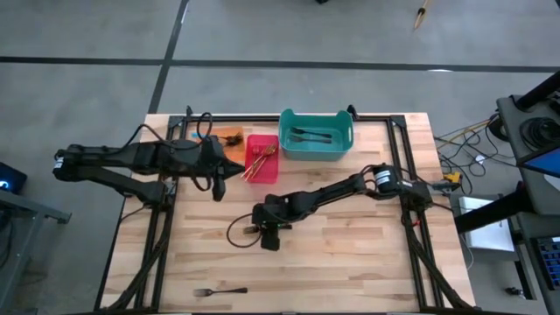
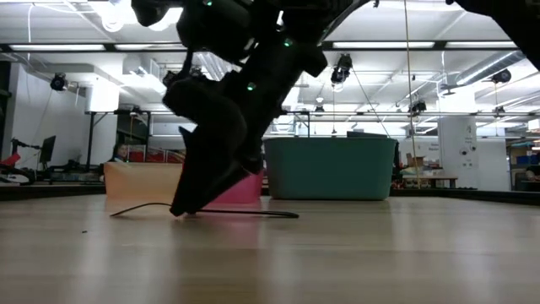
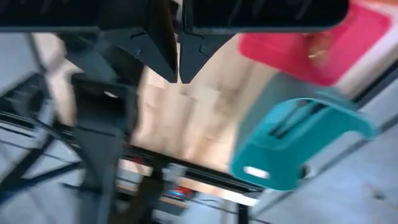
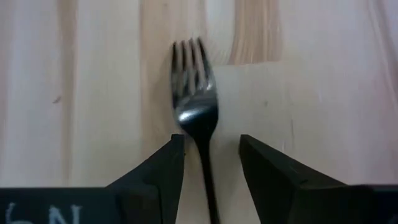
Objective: Sort silverware by color (type)
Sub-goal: Put the black fork into the green bin
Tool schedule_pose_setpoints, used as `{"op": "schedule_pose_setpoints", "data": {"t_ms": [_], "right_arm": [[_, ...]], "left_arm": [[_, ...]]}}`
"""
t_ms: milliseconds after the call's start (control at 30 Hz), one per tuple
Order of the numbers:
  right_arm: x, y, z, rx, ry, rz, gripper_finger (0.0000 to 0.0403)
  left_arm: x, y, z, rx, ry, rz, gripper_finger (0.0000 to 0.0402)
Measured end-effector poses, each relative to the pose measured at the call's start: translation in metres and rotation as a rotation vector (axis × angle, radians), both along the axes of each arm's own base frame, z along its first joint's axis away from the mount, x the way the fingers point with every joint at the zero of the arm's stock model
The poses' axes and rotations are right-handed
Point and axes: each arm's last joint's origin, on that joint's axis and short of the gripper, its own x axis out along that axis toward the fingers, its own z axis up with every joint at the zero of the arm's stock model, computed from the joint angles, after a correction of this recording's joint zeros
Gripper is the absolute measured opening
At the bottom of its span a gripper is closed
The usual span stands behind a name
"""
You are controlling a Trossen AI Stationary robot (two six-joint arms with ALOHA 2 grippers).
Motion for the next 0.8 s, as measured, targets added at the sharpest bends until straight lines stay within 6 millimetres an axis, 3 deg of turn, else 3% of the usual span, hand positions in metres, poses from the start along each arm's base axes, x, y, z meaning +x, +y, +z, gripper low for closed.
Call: {"op": "schedule_pose_setpoints", "data": {"t_ms": [133, 367, 467, 633, 800], "right_arm": [[0.010, 0.001, -0.011, -0.016, 0.008, -0.009, 0.0132], [0.020, 0.002, -0.016, 0.007, -0.018, 0.005, 0.0022], [0.022, 0.000, -0.009, 0.019, -0.033, 0.001, 0.0015], [0.024, -0.009, 0.013, 0.040, -0.061, -0.009, 0.0011], [0.012, -0.028, 0.071, 0.097, -0.093, -0.127, 0.0010]], "left_arm": [[0.002, 0.002, -0.002, 0.003, 0.002, 0.064, 0.0000], [0.002, 0.002, -0.001, -0.016, -0.005, 0.073, 0.0000], [0.002, 0.002, 0.002, -0.015, -0.016, 0.072, 0.0000], [-0.003, 0.002, 0.016, 0.006, -0.056, 0.068, 0.0000], [-0.013, 0.003, 0.035, 0.068, -0.069, 0.040, 0.0000]]}}
